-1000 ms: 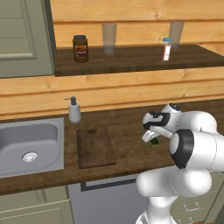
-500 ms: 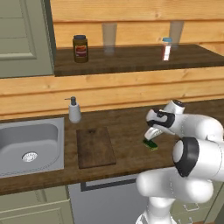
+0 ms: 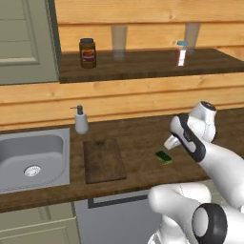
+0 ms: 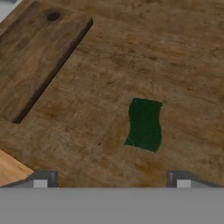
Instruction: Pick up the sponge from the counter and clean the cutting board by briefly scrubbing or pressing down on the cutting board. Once finished, release the sponge.
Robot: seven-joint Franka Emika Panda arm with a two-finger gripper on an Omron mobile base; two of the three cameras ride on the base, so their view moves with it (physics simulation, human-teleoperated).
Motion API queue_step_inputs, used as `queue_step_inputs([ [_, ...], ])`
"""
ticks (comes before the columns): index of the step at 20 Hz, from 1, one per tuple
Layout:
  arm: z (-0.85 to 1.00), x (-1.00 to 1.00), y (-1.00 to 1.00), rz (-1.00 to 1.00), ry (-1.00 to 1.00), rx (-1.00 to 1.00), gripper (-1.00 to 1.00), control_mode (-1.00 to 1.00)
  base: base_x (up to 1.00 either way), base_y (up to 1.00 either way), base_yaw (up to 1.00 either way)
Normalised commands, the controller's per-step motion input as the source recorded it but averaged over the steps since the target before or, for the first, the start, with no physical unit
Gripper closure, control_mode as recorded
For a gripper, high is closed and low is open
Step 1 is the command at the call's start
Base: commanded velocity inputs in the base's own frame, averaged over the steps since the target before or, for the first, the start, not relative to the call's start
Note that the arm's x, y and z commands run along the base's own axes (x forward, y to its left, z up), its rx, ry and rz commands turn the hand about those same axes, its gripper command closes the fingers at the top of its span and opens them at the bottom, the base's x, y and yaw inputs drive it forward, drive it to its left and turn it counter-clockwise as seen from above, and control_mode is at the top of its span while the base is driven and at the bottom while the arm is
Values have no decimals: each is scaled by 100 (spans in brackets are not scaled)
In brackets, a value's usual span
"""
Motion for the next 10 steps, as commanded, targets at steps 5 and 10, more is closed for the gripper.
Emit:
queue_step_inputs([
  [5, 23, -99, 62, -8, -14, 0, -100, -100, 0, 0, 0],
  [10, 42, -81, 68, -5, -26, -1, -100, -100, 0, 0, 0],
])
